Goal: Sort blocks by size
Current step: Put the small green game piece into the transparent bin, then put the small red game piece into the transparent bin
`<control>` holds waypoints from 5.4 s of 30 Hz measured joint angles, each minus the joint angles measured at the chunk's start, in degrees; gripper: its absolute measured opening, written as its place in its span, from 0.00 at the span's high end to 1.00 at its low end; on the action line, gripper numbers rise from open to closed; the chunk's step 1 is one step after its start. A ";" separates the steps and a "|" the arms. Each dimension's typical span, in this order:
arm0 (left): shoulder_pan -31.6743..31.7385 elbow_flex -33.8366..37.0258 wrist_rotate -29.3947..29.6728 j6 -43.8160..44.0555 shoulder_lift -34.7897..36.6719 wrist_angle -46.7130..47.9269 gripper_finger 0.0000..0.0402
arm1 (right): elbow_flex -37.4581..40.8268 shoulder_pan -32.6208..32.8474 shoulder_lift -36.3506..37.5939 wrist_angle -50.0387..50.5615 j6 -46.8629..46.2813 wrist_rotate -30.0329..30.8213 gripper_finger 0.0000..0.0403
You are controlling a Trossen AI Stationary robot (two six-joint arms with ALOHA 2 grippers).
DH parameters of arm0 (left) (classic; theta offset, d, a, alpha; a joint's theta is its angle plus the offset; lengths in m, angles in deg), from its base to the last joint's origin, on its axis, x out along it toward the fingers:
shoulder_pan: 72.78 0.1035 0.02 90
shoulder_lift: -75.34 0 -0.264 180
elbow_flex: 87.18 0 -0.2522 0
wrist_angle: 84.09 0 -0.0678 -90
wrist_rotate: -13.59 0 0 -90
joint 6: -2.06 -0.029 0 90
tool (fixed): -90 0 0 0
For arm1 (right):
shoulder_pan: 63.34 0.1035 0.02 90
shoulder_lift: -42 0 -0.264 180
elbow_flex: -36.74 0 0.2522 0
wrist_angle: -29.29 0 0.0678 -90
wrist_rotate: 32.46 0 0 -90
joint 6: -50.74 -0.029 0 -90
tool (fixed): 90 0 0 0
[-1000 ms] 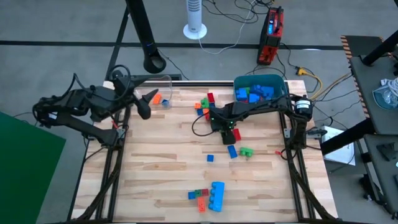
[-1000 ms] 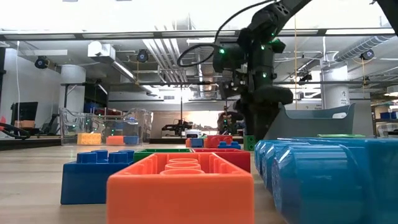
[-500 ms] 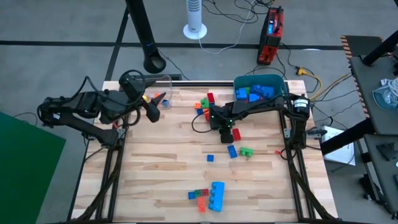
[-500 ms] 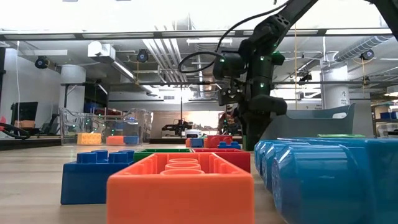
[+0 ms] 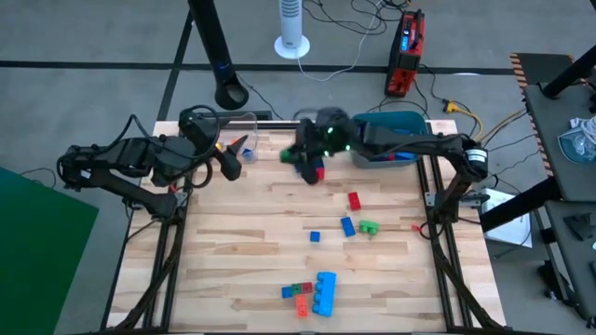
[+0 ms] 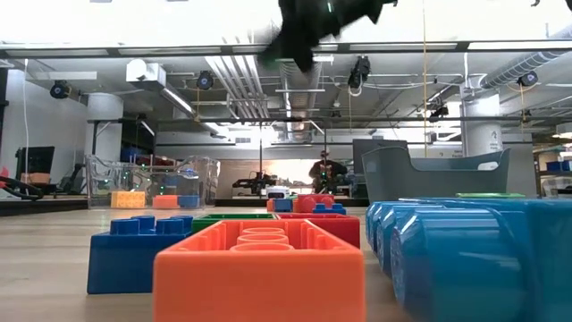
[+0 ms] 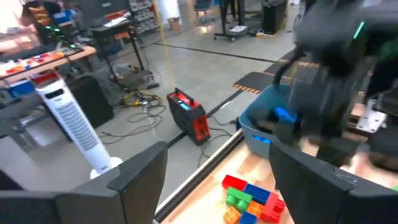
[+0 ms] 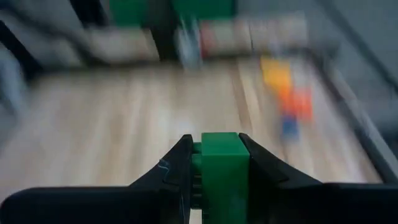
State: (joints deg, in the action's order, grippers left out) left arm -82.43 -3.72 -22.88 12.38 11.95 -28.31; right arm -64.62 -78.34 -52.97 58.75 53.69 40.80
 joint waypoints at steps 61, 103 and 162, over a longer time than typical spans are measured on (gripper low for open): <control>11.06 -0.04 -32.74 -45.87 -8.53 -24.98 0.33 | -1.62 -2.72 -0.99 -46.66 -59.34 -13.74 0.79; 36.40 -0.07 -34.72 -15.04 -5.65 13.83 0.67 | -1.51 -10.29 -0.81 -35.39 -62.36 -16.74 0.35; 43.32 0.05 -57.95 -3.27 -0.60 12.00 0.50 | -1.78 5.46 6.05 59.22 -54.45 -2.09 0.36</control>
State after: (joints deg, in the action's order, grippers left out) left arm -39.11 -3.67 -80.83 9.11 11.35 -16.31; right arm -66.39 -72.88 -46.92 117.97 -0.76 38.71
